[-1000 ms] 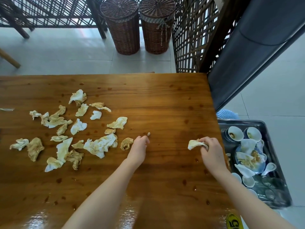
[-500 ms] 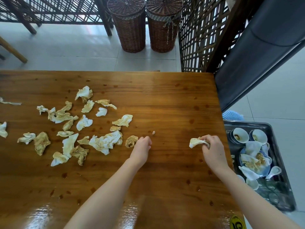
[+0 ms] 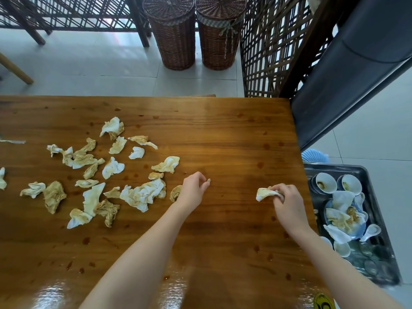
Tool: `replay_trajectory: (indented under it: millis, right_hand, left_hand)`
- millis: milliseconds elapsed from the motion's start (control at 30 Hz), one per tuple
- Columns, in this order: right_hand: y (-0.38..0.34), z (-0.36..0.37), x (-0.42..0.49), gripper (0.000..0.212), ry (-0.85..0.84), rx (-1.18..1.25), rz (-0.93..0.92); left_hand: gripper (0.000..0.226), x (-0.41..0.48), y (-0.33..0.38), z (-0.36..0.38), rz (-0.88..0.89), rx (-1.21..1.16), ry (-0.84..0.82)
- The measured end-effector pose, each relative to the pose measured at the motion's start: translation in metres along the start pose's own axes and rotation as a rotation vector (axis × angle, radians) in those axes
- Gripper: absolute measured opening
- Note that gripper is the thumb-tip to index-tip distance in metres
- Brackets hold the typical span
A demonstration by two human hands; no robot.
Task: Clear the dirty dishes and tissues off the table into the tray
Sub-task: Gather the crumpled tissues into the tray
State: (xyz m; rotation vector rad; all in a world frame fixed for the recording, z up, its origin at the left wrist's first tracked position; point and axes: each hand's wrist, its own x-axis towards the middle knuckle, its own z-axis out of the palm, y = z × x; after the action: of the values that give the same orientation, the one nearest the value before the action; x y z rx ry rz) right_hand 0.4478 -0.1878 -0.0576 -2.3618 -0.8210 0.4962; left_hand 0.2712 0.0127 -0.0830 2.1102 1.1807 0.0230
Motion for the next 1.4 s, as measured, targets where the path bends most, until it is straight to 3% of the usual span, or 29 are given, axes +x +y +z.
replay_trajectory:
  millis: [300,767,1000,1167,1400]
  right_hand:
    - [0.011,-0.002,0.002,0.021,0.013,-0.001,0.022]
    - [0.009,0.001,0.002,0.021,0.000,0.002,0.029]
    - [-0.018,0.015,0.007,0.021,-0.033,-0.017,-0.012]
    - [-0.045,0.043,0.005,0.021,-0.083,-0.029,-0.069]
    - [-0.067,0.070,-0.004,0.024,-0.137,-0.031,-0.119]
  left_hand:
    - [0.012,0.011,0.006,0.009,0.096,0.145,-0.004]
    - [0.005,0.016,0.007,0.013,0.122,0.125,-0.121]
    - [0.003,-0.001,-0.014,-0.014,-0.076,-0.049,0.005]
    - [0.017,-0.015,-0.043,-0.041,-0.352,-0.359,0.088]
    - [0.024,-0.031,-0.071,-0.063,-0.556,-0.683,0.143]
